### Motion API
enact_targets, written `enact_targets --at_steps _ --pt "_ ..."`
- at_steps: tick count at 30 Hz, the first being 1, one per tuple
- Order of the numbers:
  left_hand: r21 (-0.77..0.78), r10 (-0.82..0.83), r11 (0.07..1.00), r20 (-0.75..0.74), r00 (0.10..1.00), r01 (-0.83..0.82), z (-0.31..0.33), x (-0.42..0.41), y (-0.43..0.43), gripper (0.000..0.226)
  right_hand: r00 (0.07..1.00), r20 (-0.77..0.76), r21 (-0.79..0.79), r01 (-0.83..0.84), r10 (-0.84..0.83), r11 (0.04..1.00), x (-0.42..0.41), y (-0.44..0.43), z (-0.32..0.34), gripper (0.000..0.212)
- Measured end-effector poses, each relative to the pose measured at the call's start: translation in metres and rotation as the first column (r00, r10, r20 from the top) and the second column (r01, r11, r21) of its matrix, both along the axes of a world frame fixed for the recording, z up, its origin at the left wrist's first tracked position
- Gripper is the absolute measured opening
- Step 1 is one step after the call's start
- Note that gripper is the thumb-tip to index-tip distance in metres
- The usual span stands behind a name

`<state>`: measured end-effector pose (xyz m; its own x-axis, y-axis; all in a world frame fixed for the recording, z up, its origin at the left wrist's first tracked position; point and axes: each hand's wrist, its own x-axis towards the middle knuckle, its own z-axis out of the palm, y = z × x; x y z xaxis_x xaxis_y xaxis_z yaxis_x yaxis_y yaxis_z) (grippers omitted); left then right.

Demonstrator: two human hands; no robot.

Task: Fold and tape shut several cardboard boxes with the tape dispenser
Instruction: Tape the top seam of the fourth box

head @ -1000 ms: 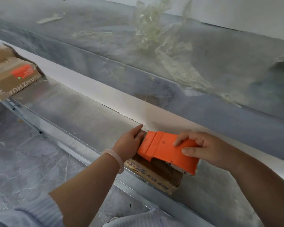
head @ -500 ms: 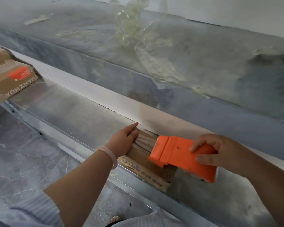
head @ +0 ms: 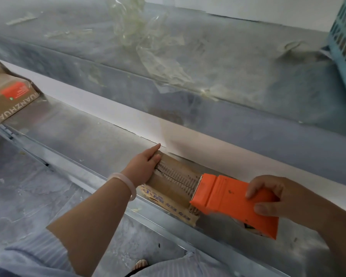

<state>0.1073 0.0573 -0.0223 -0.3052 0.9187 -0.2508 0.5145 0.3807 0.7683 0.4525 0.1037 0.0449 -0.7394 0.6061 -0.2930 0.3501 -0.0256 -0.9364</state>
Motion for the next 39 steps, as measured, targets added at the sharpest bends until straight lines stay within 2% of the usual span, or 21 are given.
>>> enact_targets --at_steps 6,8,9,10,11,12,13,15,17,21,23,25,27,29,32,37,39 --pt "-0.012 -0.039 0.999 -0.028 0.999 0.039 0.002 0.0 0.0 0.046 0.999 0.006 0.037 0.038 -0.038 0.999 0.004 -0.003 -0.006 0.056" --pt "-0.034 -0.095 0.995 -0.135 0.986 0.091 0.004 0.001 0.0 0.048 0.999 0.018 0.044 0.036 -0.037 0.998 0.005 -0.003 -0.006 0.057" --pt "-0.034 -0.119 0.993 -0.255 0.96 0.114 0.006 0.001 -0.001 0.049 0.999 0.027 0.047 0.03 -0.031 0.998 0.005 -0.003 -0.006 0.057" --pt "0.015 -0.123 0.99 -0.427 0.896 0.143 0.008 0.002 -0.003 0.049 0.999 0.034 0.048 0.025 -0.027 0.999 0.005 -0.003 -0.005 0.058" --pt "0.077 -0.133 0.971 -0.606 0.785 0.224 0.009 0.005 -0.005 0.048 0.999 0.039 0.047 0.023 -0.024 0.999 0.006 -0.004 -0.005 0.058" --pt "0.107 -0.162 0.937 -0.71 0.686 0.332 0.012 0.01 -0.006 0.049 0.999 0.044 0.049 0.024 -0.026 0.998 0.006 -0.005 -0.005 0.058" --pt "0.088 -0.228 0.897 -0.746 0.626 0.432 0.015 0.018 -0.008 0.052 0.998 0.052 0.052 0.025 -0.028 0.998 0.007 -0.005 -0.004 0.058" --pt "-0.055 -0.428 0.824 -0.713 0.556 0.564 0.018 0.038 -0.013 0.066 0.997 0.067 0.059 0.023 -0.027 0.998 0.007 -0.006 -0.004 0.059" --pt "-0.168 -0.513 0.797 -0.696 0.503 0.579 0.011 0.05 -0.015 0.071 0.997 0.074 0.063 0.009 -0.013 0.998 0.006 -0.007 -0.002 0.06" --pt "-0.201 -0.53 0.783 -0.71 0.463 0.588 0.005 0.047 -0.01 0.072 0.993 0.065 -0.057 -0.095 0.098 0.994 0.0 -0.007 0.004 0.061" --pt "-0.207 -0.533 0.777 -0.72 0.445 0.595 0.004 0.047 -0.009 0.072 0.986 0.07 -0.101 -0.145 0.152 0.984 -0.005 -0.007 0.009 0.054" --pt "-0.213 -0.535 0.778 -0.719 0.444 0.591 0.005 0.047 -0.01 0.073 0.988 0.08 -0.082 -0.125 0.132 0.989 -0.008 -0.007 0.011 0.038" --pt "-0.212 -0.533 0.778 -0.722 0.441 0.592 0.004 0.047 -0.009 0.074 0.989 0.113 -0.039 -0.096 0.099 0.995 -0.007 -0.008 0.009 0.034" --pt "-0.208 -0.535 0.774 -0.72 0.442 0.598 0.003 0.046 -0.008 0.076 0.988 0.128 -0.004 -0.081 0.081 0.997 -0.005 -0.01 0.007 0.042" --pt "-0.206 -0.544 0.769 -0.708 0.45 0.606 0.002 0.045 -0.009 0.07 0.987 0.147 0.022 -0.071 0.067 0.997 0.001 -0.013 0.004 0.035" --pt "-0.248 -0.576 0.754 -0.694 0.431 0.609 0.005 0.047 -0.006 0.072 0.988 0.117 -0.008 -0.104 0.104 0.995 0.015 -0.016 0.004 0.037" --pt "-0.257 -0.584 0.747 -0.694 0.421 0.613 0.005 0.047 -0.006 0.073 0.99 0.095 -0.039 -0.096 0.1 0.995 0.022 -0.018 0.001 0.049"
